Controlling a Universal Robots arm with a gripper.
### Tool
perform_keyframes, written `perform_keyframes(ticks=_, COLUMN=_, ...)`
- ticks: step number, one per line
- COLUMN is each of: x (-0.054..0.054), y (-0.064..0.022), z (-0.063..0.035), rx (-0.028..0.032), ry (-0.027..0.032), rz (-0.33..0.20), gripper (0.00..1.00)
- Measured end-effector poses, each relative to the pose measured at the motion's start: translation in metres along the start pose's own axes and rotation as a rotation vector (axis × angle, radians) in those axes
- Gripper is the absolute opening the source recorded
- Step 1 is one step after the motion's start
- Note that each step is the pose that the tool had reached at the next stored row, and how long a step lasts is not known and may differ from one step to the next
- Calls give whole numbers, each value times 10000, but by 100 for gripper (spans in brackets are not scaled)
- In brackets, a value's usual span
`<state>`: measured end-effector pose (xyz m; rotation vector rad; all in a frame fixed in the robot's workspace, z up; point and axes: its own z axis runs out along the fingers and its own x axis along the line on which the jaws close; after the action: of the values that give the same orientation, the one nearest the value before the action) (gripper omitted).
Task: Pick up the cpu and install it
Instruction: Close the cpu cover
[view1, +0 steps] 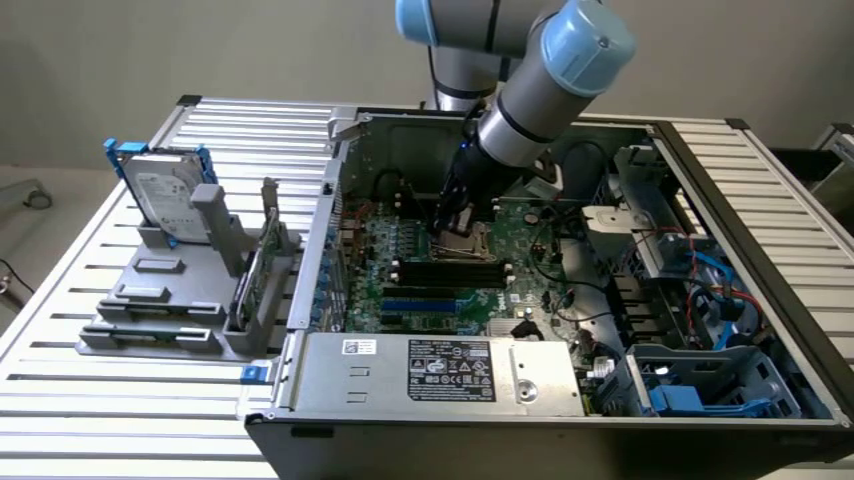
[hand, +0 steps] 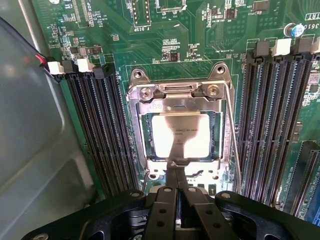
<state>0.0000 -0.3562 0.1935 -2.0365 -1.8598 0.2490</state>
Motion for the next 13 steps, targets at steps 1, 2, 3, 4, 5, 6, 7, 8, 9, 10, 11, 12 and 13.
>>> perform_keyframes(ticks=1, x=-1, y=1, z=5, rx=-2, ry=11, rz=27, gripper=11)
perform_keyframes(ticks=2, x=-2, y=2, z=10, rx=-4, ry=21, rz=51, gripper=11)
perform_keyframes(ticks=3, x=-2, y=3, z=16, rx=-7, ry=32, rz=75, gripper=11)
perform_keyframes(ticks=4, x=-3, y=5, z=23, rx=-9, ry=41, rz=97, gripper=11)
perform_keyframes(ticks=5, x=-4, y=7, z=30, rx=-10, ry=46, rz=115, gripper=11)
perform_keyframes(ticks=6, x=-5, y=9, z=36, rx=-10, ry=49, rz=135, gripper=11)
perform_keyframes(ticks=7, x=-7, y=11, z=42, rx=-10, ry=49, rz=155, gripper=11)
perform_keyframes(ticks=8, x=-8, y=12, z=46, rx=-11, ry=52, rz=175, gripper=11)
perform_keyframes(ticks=9, x=-9, y=13, z=48, rx=-14, ry=58, rz=190, gripper=11)
perform_keyframes(ticks=10, x=-8, y=13, z=49, rx=-16, ry=66, rz=205, gripper=11)
perform_keyframes(ticks=11, x=-7, y=14, z=50, rx=-17, ry=77, rz=217, gripper=11)
perform_keyframes(ticks=12, x=-6, y=14, z=49, rx=-18, ry=86, rz=228, gripper=11)
perform_keyframes(ticks=13, x=-5, y=11, z=44, rx=-20, ry=97, rz=235, gripper=11)
